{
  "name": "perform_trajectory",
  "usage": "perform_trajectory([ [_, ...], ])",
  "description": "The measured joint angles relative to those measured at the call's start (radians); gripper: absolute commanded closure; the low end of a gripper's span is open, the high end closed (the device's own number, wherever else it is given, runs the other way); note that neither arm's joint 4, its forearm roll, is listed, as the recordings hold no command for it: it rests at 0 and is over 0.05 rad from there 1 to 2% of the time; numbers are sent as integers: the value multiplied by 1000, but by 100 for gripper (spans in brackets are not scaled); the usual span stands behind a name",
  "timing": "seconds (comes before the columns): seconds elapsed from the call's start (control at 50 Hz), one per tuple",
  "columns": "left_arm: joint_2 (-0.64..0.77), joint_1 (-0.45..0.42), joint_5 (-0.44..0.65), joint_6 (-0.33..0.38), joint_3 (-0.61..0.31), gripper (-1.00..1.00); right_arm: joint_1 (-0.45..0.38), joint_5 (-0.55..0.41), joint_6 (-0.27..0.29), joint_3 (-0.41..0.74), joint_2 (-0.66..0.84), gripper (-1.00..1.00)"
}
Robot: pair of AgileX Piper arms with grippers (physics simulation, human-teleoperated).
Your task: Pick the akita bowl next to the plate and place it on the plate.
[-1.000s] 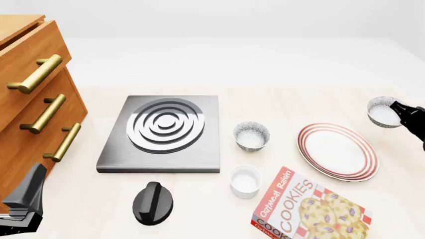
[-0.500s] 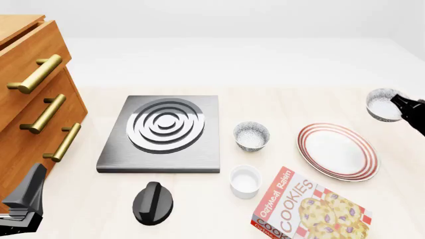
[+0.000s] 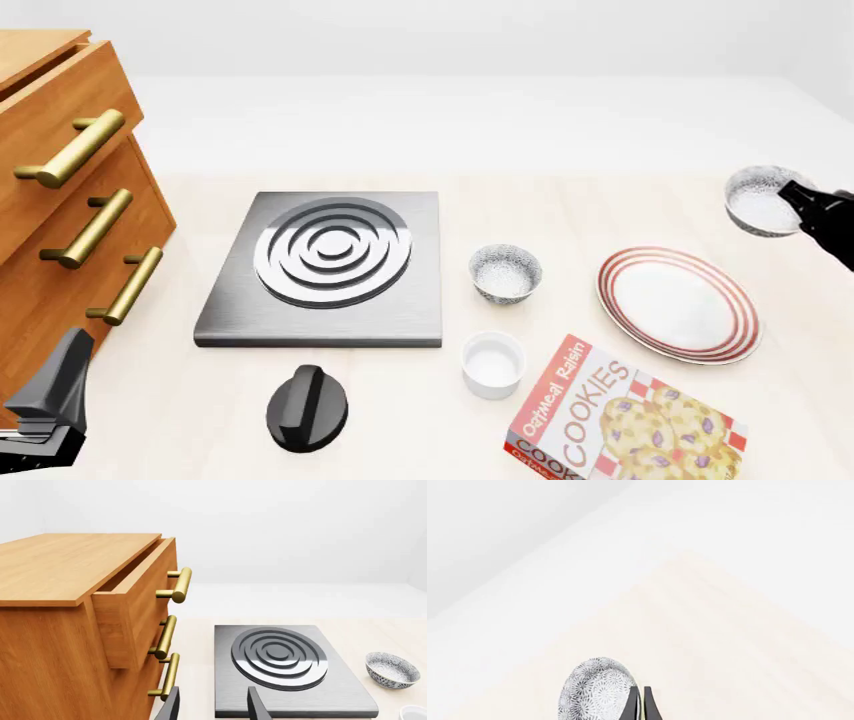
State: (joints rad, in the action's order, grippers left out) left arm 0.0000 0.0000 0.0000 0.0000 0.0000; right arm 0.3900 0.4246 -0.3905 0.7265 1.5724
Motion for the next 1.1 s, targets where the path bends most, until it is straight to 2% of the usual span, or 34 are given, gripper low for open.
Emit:
perform_trajectory([
  [1.1,0,0,0,0,0,-100,-117,-5,-17,-160,-201,100],
])
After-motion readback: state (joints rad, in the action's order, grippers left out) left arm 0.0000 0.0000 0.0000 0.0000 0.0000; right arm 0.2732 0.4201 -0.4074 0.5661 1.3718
